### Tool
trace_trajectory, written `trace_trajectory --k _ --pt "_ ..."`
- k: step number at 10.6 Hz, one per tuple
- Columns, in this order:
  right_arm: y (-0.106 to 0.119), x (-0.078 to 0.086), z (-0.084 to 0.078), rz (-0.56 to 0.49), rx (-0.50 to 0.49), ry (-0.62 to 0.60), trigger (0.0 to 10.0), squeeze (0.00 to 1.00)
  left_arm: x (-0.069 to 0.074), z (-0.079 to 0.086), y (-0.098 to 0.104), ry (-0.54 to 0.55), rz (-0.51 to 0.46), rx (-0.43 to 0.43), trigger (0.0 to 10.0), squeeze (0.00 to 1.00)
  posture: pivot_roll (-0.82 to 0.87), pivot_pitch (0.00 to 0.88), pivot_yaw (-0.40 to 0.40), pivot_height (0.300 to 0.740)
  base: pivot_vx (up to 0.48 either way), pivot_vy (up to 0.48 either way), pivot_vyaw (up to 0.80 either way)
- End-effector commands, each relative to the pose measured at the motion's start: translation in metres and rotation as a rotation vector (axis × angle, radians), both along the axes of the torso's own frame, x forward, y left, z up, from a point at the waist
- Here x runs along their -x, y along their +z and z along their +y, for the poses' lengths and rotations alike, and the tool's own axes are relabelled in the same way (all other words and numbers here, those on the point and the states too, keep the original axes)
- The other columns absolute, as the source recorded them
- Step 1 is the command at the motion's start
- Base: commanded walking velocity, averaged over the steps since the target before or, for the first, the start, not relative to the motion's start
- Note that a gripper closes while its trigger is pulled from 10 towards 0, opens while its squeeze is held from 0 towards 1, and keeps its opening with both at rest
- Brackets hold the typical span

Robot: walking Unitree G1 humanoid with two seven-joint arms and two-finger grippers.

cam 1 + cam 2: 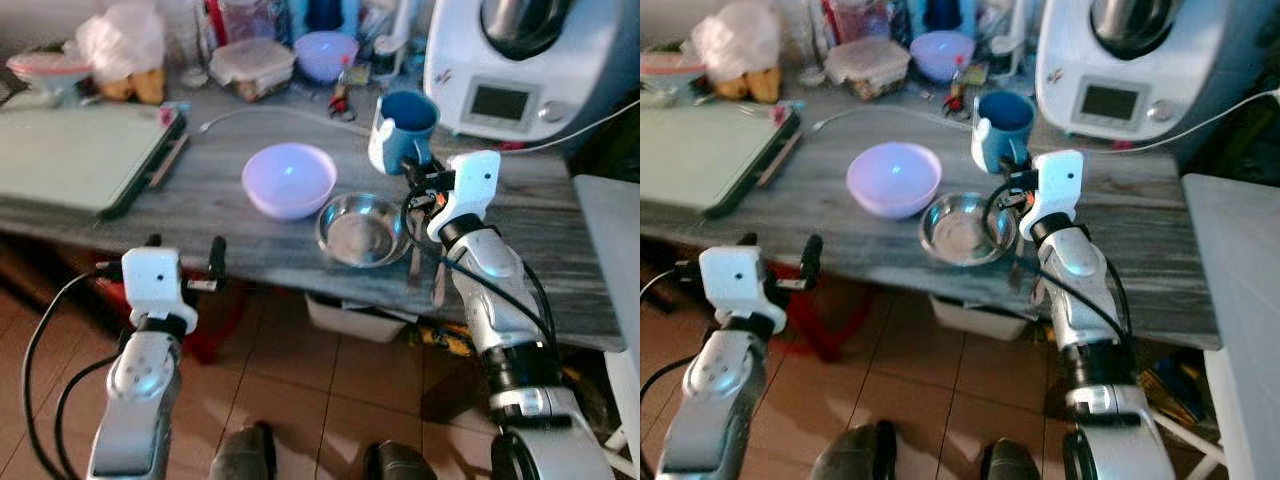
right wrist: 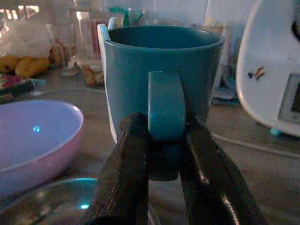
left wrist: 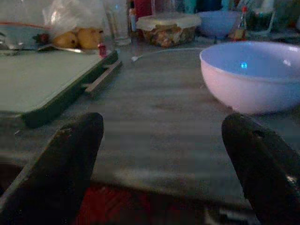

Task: Setting the table

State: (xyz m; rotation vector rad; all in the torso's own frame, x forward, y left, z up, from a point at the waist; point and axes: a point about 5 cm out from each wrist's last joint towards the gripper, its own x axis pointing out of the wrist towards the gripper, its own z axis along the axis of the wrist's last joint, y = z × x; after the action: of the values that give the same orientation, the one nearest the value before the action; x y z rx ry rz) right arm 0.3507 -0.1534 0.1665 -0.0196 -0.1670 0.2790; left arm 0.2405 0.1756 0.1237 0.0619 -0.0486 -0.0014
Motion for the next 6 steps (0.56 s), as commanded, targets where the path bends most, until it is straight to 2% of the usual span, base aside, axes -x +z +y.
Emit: trace_trajectory --k 1,6 --pt "0.008 -0.003 -0.001 -0.04 -0.004 -0.001 10.0 0.0 0.003 0.001 0.003 -0.012 0.004 -0.013 10.0 0.0 0.1 0.198 0.027 0.74 0.0 0.0 0.0" --pt "0.014 -0.017 -0.006 -0.073 0.022 -0.025 10.0 0.0 0.01 0.004 0.007 -0.031 0.031 -0.031 10.0 0.0 0.13 0.233 0.053 0.74 0.0 0.0 0.0"
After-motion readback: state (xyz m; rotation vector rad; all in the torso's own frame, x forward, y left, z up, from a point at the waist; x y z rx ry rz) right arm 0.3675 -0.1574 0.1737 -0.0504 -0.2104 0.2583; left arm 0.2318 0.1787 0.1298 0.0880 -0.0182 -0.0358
